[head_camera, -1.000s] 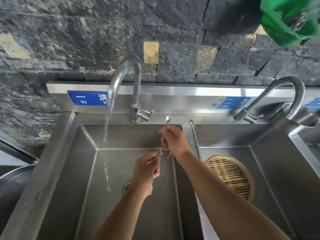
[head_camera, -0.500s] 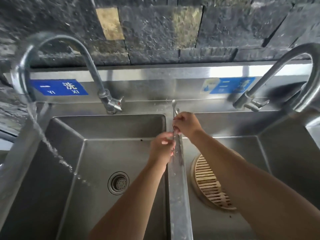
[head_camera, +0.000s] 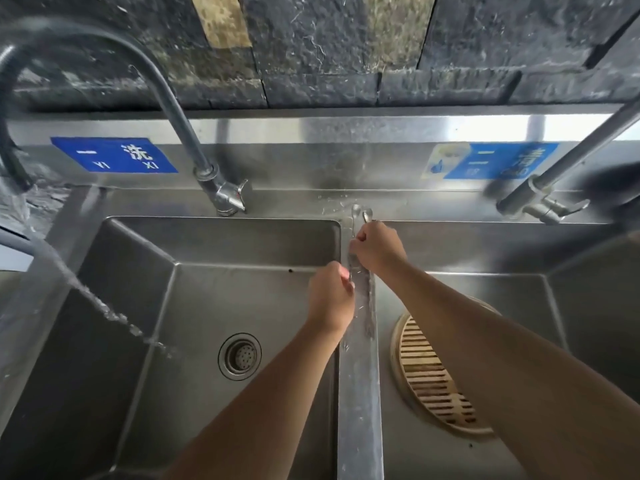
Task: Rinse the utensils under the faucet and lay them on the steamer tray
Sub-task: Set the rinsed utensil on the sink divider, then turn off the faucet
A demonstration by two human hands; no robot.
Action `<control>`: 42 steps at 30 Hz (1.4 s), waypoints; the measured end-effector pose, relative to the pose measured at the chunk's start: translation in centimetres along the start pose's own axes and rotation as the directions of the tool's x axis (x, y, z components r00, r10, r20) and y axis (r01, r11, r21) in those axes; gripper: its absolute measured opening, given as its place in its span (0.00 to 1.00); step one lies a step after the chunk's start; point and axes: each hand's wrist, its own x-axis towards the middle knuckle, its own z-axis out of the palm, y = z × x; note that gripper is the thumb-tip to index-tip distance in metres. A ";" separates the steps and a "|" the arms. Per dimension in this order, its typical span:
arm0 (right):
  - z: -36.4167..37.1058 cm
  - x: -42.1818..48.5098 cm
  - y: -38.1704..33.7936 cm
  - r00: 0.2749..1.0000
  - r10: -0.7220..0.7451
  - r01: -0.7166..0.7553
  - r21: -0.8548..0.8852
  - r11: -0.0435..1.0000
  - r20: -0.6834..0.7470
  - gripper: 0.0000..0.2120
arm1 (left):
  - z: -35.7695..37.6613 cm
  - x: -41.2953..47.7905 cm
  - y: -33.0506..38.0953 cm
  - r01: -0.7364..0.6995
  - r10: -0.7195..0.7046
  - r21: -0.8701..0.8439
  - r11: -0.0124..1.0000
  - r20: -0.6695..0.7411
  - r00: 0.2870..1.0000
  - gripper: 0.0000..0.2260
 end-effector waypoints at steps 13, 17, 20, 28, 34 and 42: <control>0.9 1.0 -0.8 1.000 0.004 -0.006 -0.144 0.990 -0.016 0.06 | 0.6 0.5 -0.3 -0.035 0.037 0.047 0.998 -0.048 0.998 0.07; 1.2 1.0 -0.7 1.000 -0.006 0.002 -0.141 0.990 -0.030 0.04 | 0.8 0.5 -0.5 -0.021 0.024 0.047 0.999 -0.057 0.998 0.08; 1.2 1.0 -0.7 1.000 -0.003 0.000 -0.109 0.994 -0.027 0.05 | 0.9 0.6 -0.6 0.015 -0.016 -0.007 1.000 -0.064 0.998 0.06; -0.6 -0.5 -2.1 0.992 -0.056 0.055 -0.010 0.998 -0.113 0.06 | -3.1 0.9 -1.2 0.109 -0.104 -0.162 0.981 0.039 0.994 0.01; -1.5 -2.7 -8.1 0.987 -0.153 0.157 0.098 0.983 -0.047 0.09 | -11.8 3.2 -2.1 0.019 -0.027 -0.065 0.998 -0.124 0.992 0.04; 2.0 -3.3 -15.2 0.967 -0.207 0.247 0.332 0.911 -0.150 0.26 | -21.7 7.3 -3.8 -0.208 0.111 -0.219 0.953 -0.387 0.916 0.08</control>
